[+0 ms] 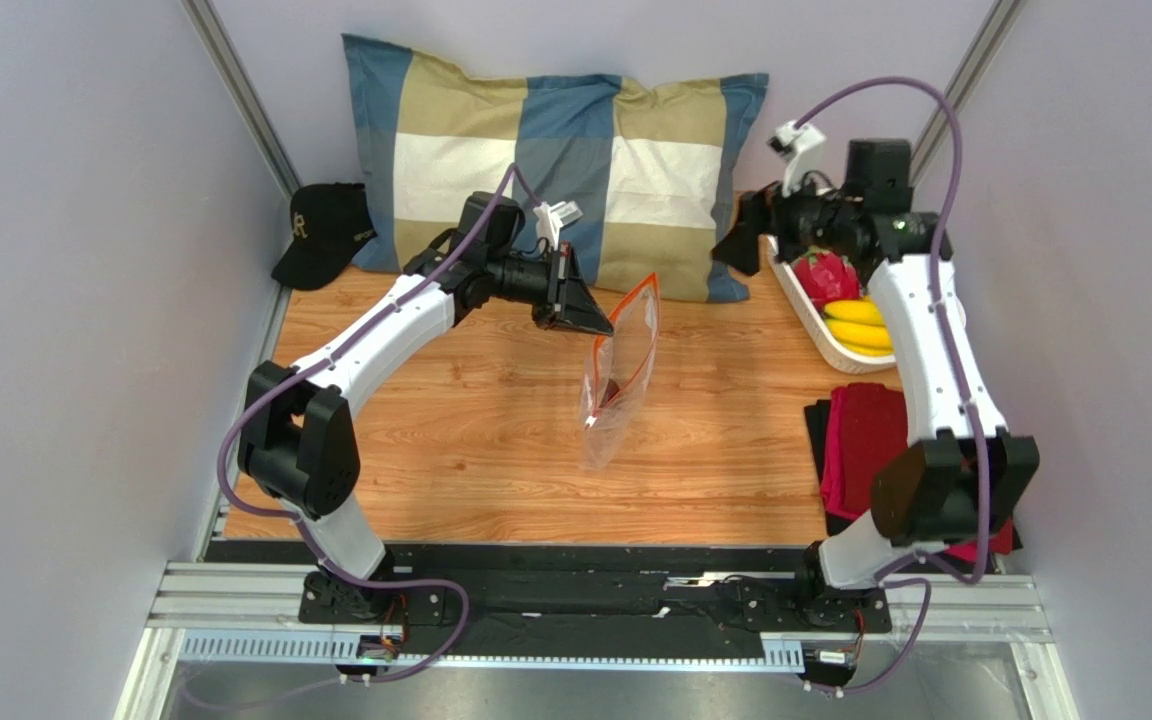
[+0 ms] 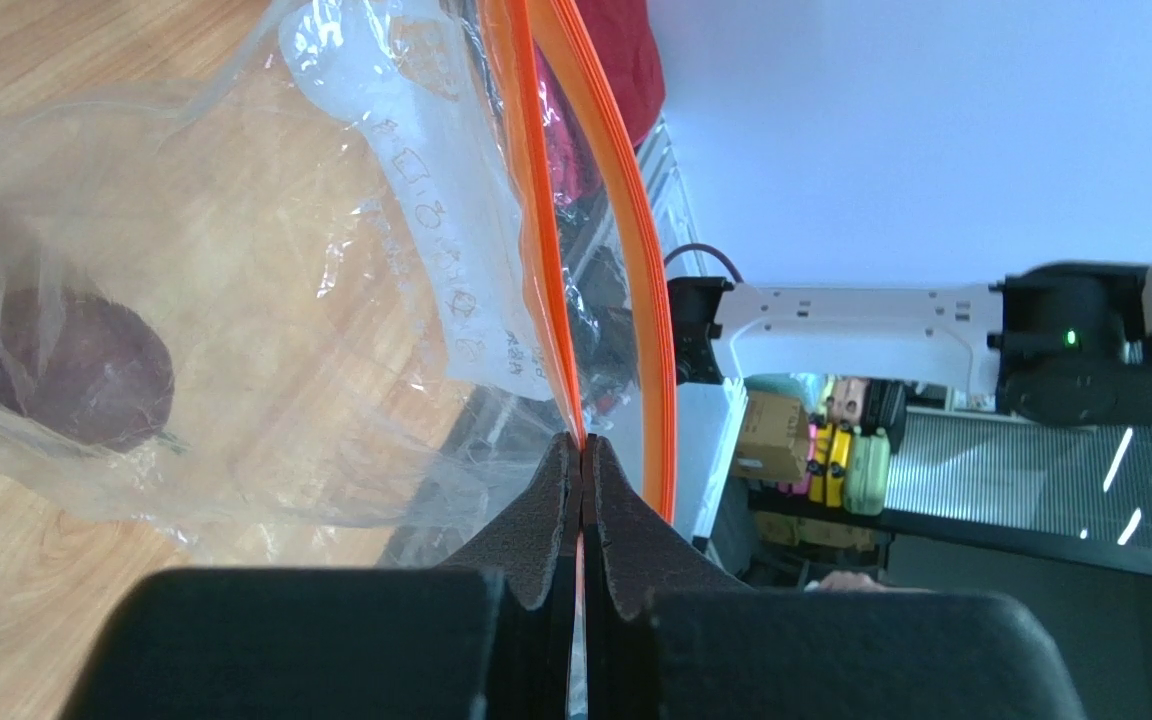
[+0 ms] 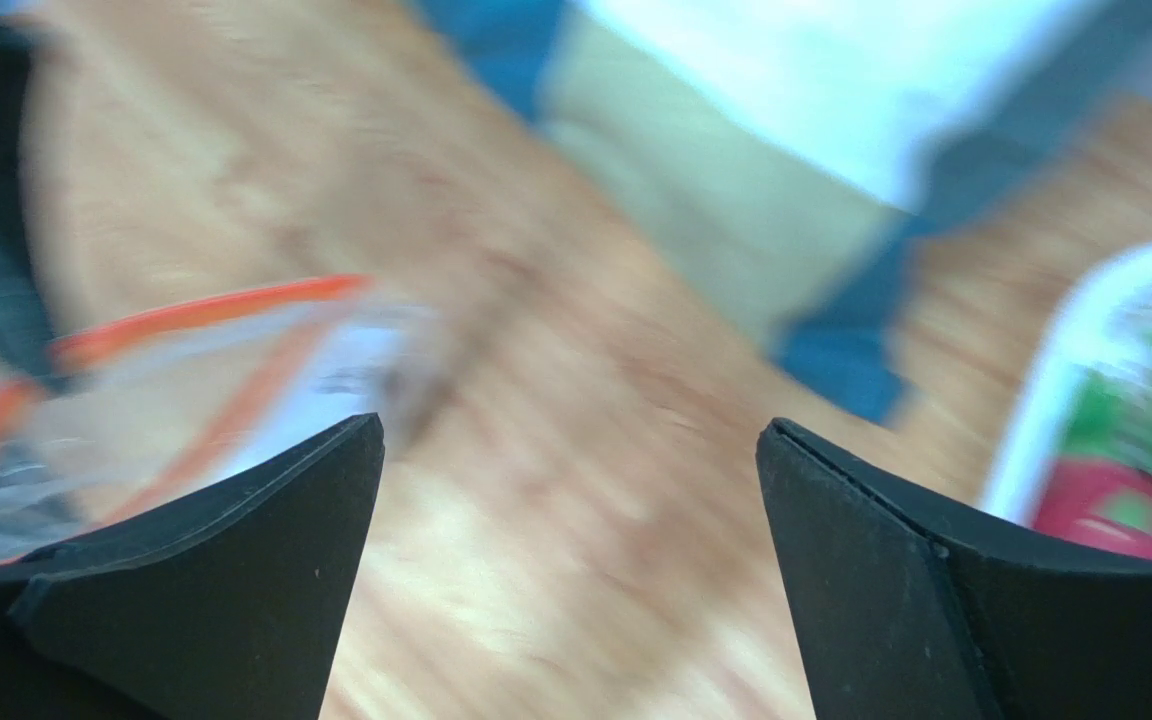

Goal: Place the food in the zip-top bag and seal the zipper
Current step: Place the fake fruit in the zipper food storage bag, then pick up the fake fruit from the bin.

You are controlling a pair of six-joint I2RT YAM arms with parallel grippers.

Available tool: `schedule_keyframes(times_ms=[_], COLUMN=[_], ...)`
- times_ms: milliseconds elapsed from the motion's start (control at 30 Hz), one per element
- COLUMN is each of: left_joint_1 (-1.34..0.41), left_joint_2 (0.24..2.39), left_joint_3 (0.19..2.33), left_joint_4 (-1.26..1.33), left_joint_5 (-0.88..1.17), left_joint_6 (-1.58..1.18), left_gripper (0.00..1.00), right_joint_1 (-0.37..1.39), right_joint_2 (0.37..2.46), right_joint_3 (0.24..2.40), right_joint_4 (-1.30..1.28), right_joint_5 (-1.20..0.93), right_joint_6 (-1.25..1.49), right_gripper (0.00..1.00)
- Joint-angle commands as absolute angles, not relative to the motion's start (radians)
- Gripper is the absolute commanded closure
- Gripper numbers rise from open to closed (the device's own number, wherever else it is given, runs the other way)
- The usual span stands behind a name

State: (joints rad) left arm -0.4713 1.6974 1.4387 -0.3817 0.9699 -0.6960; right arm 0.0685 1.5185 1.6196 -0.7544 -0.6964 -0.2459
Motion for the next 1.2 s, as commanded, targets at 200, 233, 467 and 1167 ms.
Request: schedule_keyframes(times_ms=[200, 233, 467, 1167], left_joint_1=[-0.469, -0.469, -0.469, -0.469], left_joint_2=[1.675, 1.678, 1.684, 1.701], left_joint_3=[1.454, 1.456, 1.454, 1.462], left_joint_4=[-0.391, -0.391, -0.416, -0.43], left_joint_5=[0.976, 0.976, 0.974, 0.971], left_joint_6=[-0.649, -0.647, -0.617, -0.595], left_gripper=[1.0, 1.0, 1.0, 1.0], right_joint_1=[-0.199, -0.199, -0.198, -0.198], right_joint_2=[2.023, 2.045, 2.166, 2.355], right_joint_3=[2.156, 2.169, 2.232, 2.22], right_joint_4=[-1.069, -1.066, -1.008, -1.074], right_joint_5=[-0.39, -0.336, -0.258, -0.216], right_joint_6=[-0.484, -0.497, -0.534, -0.597], right_gripper=[0.01, 0.01, 0.01, 0.0])
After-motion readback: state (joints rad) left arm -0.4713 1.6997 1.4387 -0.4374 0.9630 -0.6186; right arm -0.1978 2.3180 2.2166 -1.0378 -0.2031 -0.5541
